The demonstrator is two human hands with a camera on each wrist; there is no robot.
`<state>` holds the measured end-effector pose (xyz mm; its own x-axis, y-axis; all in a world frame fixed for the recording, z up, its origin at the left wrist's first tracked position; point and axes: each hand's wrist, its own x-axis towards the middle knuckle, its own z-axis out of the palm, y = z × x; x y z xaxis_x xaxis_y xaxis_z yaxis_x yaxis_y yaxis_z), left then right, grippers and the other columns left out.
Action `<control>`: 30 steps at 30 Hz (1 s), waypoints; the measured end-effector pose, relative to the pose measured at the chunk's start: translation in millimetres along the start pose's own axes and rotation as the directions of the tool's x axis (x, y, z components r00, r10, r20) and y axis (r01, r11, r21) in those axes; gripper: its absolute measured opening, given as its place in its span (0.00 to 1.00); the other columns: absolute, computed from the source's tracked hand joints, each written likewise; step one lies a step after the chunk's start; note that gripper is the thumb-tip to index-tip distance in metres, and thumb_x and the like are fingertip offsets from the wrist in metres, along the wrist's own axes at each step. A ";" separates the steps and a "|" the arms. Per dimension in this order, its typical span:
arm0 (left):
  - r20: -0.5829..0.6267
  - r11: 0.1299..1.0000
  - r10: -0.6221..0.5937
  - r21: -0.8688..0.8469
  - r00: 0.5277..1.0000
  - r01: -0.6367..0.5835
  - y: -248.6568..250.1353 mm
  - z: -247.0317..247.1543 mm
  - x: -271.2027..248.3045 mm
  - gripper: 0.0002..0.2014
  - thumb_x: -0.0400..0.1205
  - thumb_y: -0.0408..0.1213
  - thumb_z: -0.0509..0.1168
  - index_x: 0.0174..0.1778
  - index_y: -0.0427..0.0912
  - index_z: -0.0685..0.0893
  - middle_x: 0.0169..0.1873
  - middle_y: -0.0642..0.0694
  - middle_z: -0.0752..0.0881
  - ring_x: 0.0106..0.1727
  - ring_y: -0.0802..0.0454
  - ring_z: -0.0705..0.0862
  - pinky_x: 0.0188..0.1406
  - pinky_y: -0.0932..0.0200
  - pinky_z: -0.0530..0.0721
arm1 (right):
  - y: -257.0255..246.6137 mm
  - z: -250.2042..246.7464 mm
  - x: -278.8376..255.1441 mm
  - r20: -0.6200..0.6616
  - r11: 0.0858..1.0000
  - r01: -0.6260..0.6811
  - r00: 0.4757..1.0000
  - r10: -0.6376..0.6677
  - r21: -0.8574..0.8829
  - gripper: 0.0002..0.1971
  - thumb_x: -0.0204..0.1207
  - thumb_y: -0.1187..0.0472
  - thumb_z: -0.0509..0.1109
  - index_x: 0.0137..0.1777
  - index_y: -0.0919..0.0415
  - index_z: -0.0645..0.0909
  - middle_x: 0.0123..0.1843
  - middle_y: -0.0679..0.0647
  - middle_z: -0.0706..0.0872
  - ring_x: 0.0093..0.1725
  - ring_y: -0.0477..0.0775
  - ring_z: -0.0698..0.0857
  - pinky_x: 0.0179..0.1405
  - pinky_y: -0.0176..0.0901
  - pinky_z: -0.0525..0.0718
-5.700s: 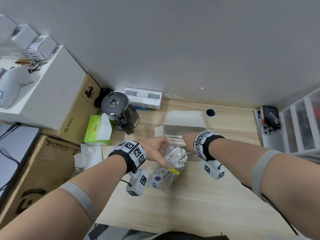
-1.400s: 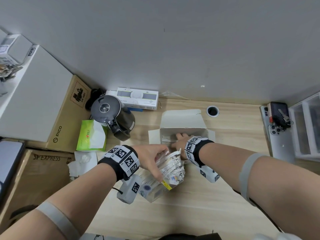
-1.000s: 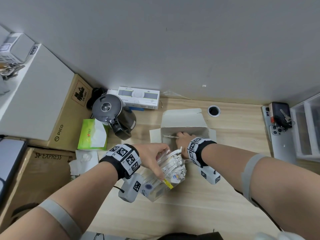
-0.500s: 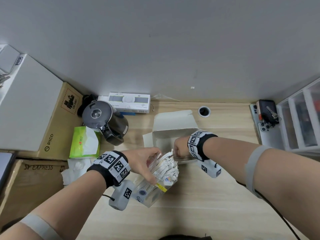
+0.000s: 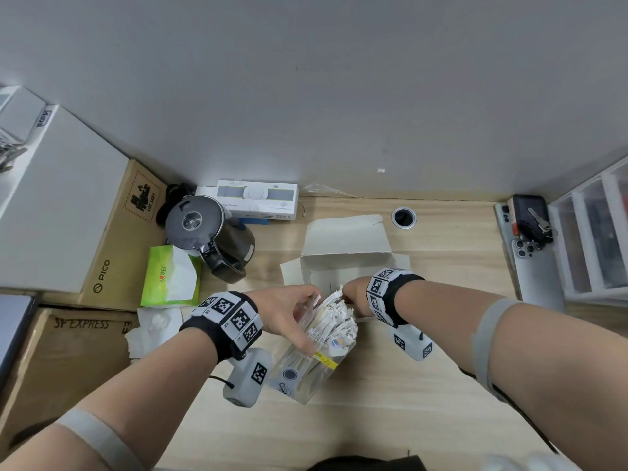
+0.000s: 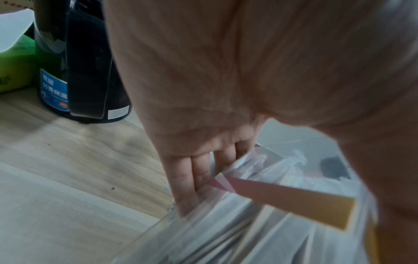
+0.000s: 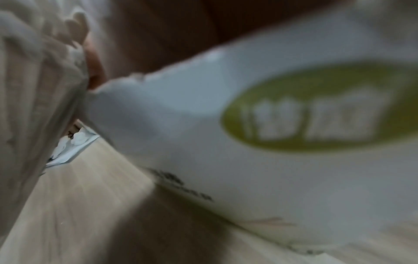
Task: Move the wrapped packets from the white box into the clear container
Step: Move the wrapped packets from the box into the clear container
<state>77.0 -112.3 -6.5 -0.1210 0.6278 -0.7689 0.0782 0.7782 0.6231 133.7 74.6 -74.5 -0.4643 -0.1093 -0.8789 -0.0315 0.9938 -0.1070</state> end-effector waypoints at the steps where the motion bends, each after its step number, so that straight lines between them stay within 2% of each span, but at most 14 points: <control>1: -0.007 1.000 0.001 -0.008 1.000 -0.001 -0.5 0.6 0.5 0.39 0.59 0.42 0.88 0.65 0.51 0.79 0.61 0.44 0.89 0.64 0.39 0.88 0.69 0.36 0.84 | 2.5 0.4 -1.4 -0.033 0.998 0.032 0.999 -0.030 0.046 0.10 0.82 0.64 0.67 0.62 0.61 0.81 0.40 0.52 0.75 0.33 0.51 0.73 0.34 0.38 0.74; 3: -0.007 1.000 0.002 -0.017 1.000 -0.002 -1.8 2.3 1.2 0.39 0.58 0.42 0.88 0.65 0.51 0.79 0.61 0.45 0.90 0.64 0.40 0.88 0.70 0.36 0.84 | 7.1 0.9 -9.8 -0.083 0.983 0.064 0.995 -0.051 0.170 0.16 0.81 0.64 0.68 0.68 0.64 0.80 0.49 0.53 0.76 0.45 0.55 0.75 0.47 0.42 0.75; 5: -0.013 1.000 0.003 -0.024 1.000 -0.004 -2.3 2.8 1.7 0.40 0.58 0.42 0.88 0.65 0.50 0.79 0.61 0.45 0.90 0.64 0.40 0.88 0.70 0.36 0.84 | 6.0 3.2 -7.3 -0.079 0.987 0.066 0.995 -0.055 0.147 0.17 0.80 0.63 0.70 0.68 0.62 0.80 0.52 0.53 0.76 0.49 0.55 0.75 0.51 0.42 0.75; 7: -0.022 1.000 0.001 -0.020 1.000 -0.001 -3.0 2.9 2.3 0.40 0.58 0.43 0.88 0.65 0.49 0.79 0.61 0.45 0.89 0.64 0.40 0.89 0.69 0.35 0.84 | 2.4 6.6 2.9 0.003 0.999 0.013 1.000 -0.013 0.050 0.14 0.79 0.61 0.71 0.64 0.58 0.81 0.50 0.52 0.79 0.47 0.55 0.78 0.50 0.41 0.79; 9: -0.028 1.000 -0.003 -0.014 1.000 0.002 -3.7 3.3 2.4 0.40 0.57 0.44 0.88 0.65 0.50 0.79 0.61 0.46 0.89 0.64 0.42 0.89 0.69 0.36 0.85 | -1.6 -0.8 -9.1 0.027 0.998 0.039 0.999 -0.040 0.054 0.09 0.83 0.65 0.66 0.61 0.62 0.80 0.46 0.54 0.78 0.48 0.55 0.74 0.48 0.40 0.74; 11: -0.029 1.000 -0.009 -0.015 1.000 0.008 -3.9 3.8 2.8 0.40 0.57 0.45 0.88 0.65 0.52 0.78 0.61 0.48 0.89 0.64 0.44 0.89 0.69 0.37 0.85 | -1.4 -6.0 -14.8 -0.009 0.993 0.069 0.998 -0.068 0.099 0.13 0.83 0.66 0.65 0.66 0.63 0.80 0.50 0.54 0.76 0.49 0.55 0.73 0.48 0.41 0.71; 13: -0.031 1.000 -0.012 -0.008 0.999 0.011 -4.6 4.2 3.4 0.40 0.57 0.46 0.88 0.64 0.54 0.78 0.61 0.48 0.89 0.64 0.43 0.88 0.69 0.37 0.85 | -4.3 -4.9 -13.7 0.034 0.997 0.082 0.996 -0.083 0.013 0.09 0.84 0.65 0.63 0.59 0.67 0.80 0.53 0.56 0.81 0.46 0.55 0.73 0.45 0.42 0.72; 16: -0.028 1.000 -0.016 -0.004 0.999 0.015 -4.3 3.9 3.8 0.40 0.57 0.46 0.87 0.65 0.53 0.78 0.62 0.48 0.89 0.65 0.44 0.88 0.70 0.38 0.85 | -1.1 -3.0 -7.2 0.028 0.999 0.040 0.999 -0.041 0.031 0.16 0.84 0.64 0.62 0.67 0.71 0.81 0.61 0.64 0.85 0.46 0.56 0.74 0.44 0.42 0.72; 20: -0.015 1.000 -0.024 0.012 1.000 0.024 -1.8 3.5 3.4 0.41 0.57 0.46 0.87 0.65 0.54 0.77 0.62 0.50 0.89 0.65 0.47 0.88 0.70 0.40 0.85 | 2.9 -1.4 -14.2 -0.085 0.981 0.079 0.994 -0.065 0.176 0.19 0.82 0.66 0.67 0.73 0.67 0.78 0.70 0.62 0.82 0.52 0.52 0.77 0.51 0.41 0.75; 22: -0.018 0.999 -0.025 0.024 1.000 0.025 -1.3 3.5 3.9 0.40 0.57 0.47 0.87 0.65 0.54 0.77 0.62 0.51 0.89 0.65 0.47 0.88 0.70 0.40 0.85 | -0.3 4.4 -12.8 -0.030 0.994 0.062 0.998 -0.059 0.088 0.19 0.85 0.63 0.63 0.73 0.68 0.78 0.72 0.61 0.83 0.62 0.57 0.85 0.58 0.45 0.81; 24: -0.025 0.999 -0.024 0.025 0.999 0.025 -1.2 3.6 4.1 0.41 0.57 0.47 0.87 0.65 0.53 0.77 0.62 0.50 0.88 0.65 0.47 0.88 0.69 0.40 0.85 | -1.7 3.6 -15.6 -0.041 0.992 0.054 0.998 -0.050 0.115 0.19 0.85 0.62 0.63 0.73 0.68 0.77 0.71 0.61 0.83 0.69 0.61 0.83 0.61 0.45 0.80; 26: -0.030 1.000 -0.018 0.023 0.999 0.019 -0.8 3.8 3.3 0.41 0.57 0.47 0.87 0.65 0.53 0.77 0.62 0.50 0.88 0.64 0.46 0.88 0.69 0.39 0.85 | -2.8 -3.6 -22.2 -0.017 0.987 0.071 0.997 -0.069 0.145 0.19 0.84 0.62 0.64 0.72 0.66 0.78 0.69 0.61 0.84 0.64 0.63 0.84 0.56 0.44 0.80; 29: -0.027 1.000 -0.012 0.017 1.000 0.012 -1.1 4.5 2.4 0.41 0.57 0.46 0.87 0.66 0.52 0.77 0.62 0.48 0.88 0.64 0.44 0.88 0.69 0.39 0.85 | 2.9 -11.0 -25.5 0.019 0.991 0.021 1.000 -0.024 0.135 0.18 0.82 0.63 0.61 0.69 0.67 0.80 0.55 0.61 0.85 0.46 0.60 0.80 0.40 0.44 0.79; 30: -0.029 1.000 -0.009 0.016 1.000 0.009 -1.3 4.8 2.3 0.41 0.57 0.46 0.87 0.66 0.52 0.78 0.63 0.48 0.88 0.65 0.44 0.88 0.69 0.38 0.85 | 4.1 -14.4 -25.5 0.017 0.983 -0.006 1.000 0.003 0.184 0.18 0.80 0.61 0.62 0.67 0.67 0.80 0.53 0.61 0.86 0.45 0.60 0.80 0.41 0.45 0.80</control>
<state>81.3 -111.8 -9.7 -0.1504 0.6201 -0.7700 0.0928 0.7843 0.6135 132.7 81.8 -45.8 -0.4495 -0.1068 -0.8869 0.1346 0.9734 -0.1854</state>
